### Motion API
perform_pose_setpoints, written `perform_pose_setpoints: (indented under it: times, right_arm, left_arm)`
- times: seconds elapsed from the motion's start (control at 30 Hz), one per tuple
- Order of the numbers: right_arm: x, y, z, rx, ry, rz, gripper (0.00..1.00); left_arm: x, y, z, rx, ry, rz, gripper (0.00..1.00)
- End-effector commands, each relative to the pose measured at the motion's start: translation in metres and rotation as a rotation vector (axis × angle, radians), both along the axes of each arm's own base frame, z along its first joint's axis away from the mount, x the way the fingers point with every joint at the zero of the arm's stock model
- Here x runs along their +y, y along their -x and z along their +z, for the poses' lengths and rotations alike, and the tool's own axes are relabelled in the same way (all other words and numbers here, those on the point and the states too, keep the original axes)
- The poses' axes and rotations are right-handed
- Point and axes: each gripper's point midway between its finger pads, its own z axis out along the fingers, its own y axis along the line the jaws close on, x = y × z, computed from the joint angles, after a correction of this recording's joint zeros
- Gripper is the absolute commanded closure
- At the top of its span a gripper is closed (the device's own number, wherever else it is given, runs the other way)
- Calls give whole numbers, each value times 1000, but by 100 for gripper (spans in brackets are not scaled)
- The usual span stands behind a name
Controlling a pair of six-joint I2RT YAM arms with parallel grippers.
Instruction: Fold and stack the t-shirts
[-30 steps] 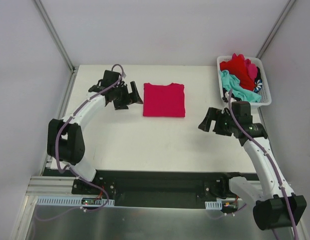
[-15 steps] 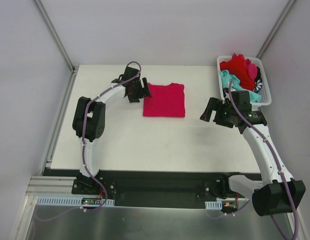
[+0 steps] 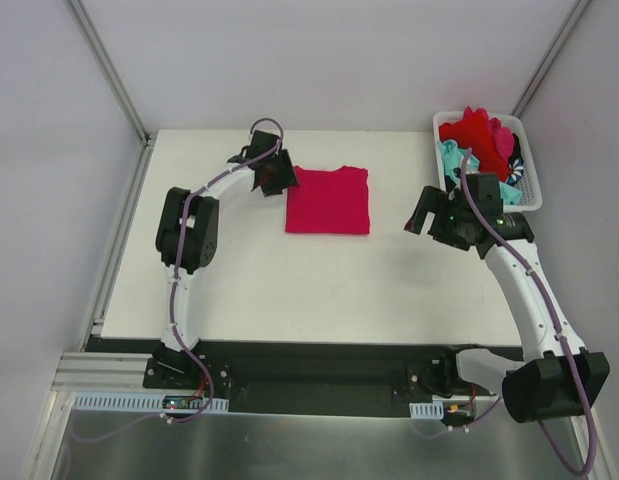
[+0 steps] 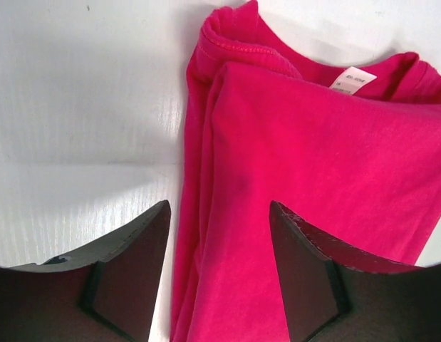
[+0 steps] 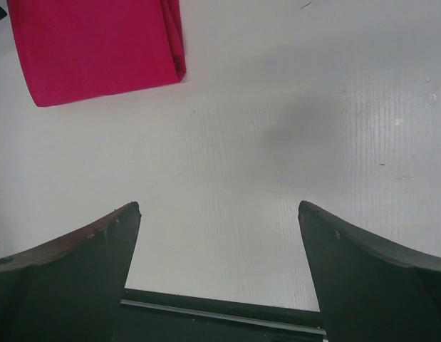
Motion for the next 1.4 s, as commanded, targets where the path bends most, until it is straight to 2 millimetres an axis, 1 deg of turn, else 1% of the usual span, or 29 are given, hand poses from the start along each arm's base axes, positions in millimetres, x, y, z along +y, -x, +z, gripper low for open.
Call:
perform_pose_setpoints:
  times: [0.0, 0.03, 0.07, 0.23, 0.37, 0.4, 0.5, 0.57, 0.7, 0.73, 0.8, 0.83, 0.87, 0.97, 1.0, 1.07, 1.1, 1.13, 1.17, 1.2, 1.23, 1.3, 1.33, 1.37]
  right_arm:
    - [-4, -11, 12, -4, 18, -41, 4]
    - [-4, -12, 13, -5, 19, -38, 4]
    - [-4, -13, 10, 2, 21, -41, 4]
    - [-5, -14, 10, 4, 26, -41, 4]
    - [1, -15, 11, -2, 0, -22, 4]
    - [2, -16, 11, 0, -2, -19, 4]
    - [1, -17, 10, -2, 3, -30, 4]
    - [1, -16, 11, -5, 0, -28, 4]
    - [0, -13, 13, -7, 6, -29, 4]
    - [-1, -13, 13, -6, 8, -31, 4]
    - [-1, -11, 13, -4, 11, -30, 4]
    - [-1, -10, 13, -4, 11, -31, 4]
    - [-2, -9, 12, 0, 14, -31, 4]
    - [-3, -7, 13, 1, 18, -37, 4]
    - [-3, -7, 13, 3, 17, -38, 4]
    - [-4, -5, 12, 9, 26, -41, 4]
    - [-5, -5, 12, 10, 32, -44, 4]
    - [-6, -6, 11, 9, 34, -46, 4]
    - [-6, -5, 10, 13, 37, -43, 4]
    - [-7, -7, 9, 15, 45, -46, 4]
    - [-9, -8, 8, 16, 54, -44, 4]
    - [-13, -10, 5, 15, 90, -36, 4]
    - [-14, -13, 1, 18, 101, -30, 4]
    - [-15, -14, -1, 21, 113, -25, 4]
  left_arm:
    - [2, -11, 5, -27, 47, 18, 44]
    - [1, -10, 3, -23, 48, 13, 48]
    - [1, -9, 0, -19, 49, 8, 50]
    - [1, -5, -6, -4, 49, 6, 55]
    - [2, 0, -10, 8, 55, 2, 55]
    - [-1, 1, -10, 9, 64, -10, 56]
    - [-2, 4, -17, 29, 70, -8, 57]
    - [0, 6, -21, 38, 67, -4, 59]
    - [3, 7, -28, 43, 51, 4, 66]
    - [3, 8, -30, 44, 46, 2, 75]
    - [8, 6, -32, 38, 28, 19, 87]
    - [9, 5, -34, 38, 20, 22, 99]
    - [11, 3, -35, 34, 8, 31, 100]
    - [24, -3, -32, 14, -23, 59, 100]
    - [35, -7, -27, 2, -28, 75, 100]
    - [51, -12, -21, -12, -54, 90, 100]
    - [67, -16, -16, -14, -56, 113, 100]
    - [76, -20, -12, -23, -59, 112, 100]
    - [84, -23, -8, -28, -56, 111, 100]
    - [87, -29, 1, -47, -40, 92, 100]
    - [103, -34, 5, -58, -61, 82, 100]
    - [114, -40, 11, -82, -90, 63, 100]
    - [124, -47, 18, -111, -125, 45, 100]
    - [130, -50, 20, -119, -140, 40, 100]
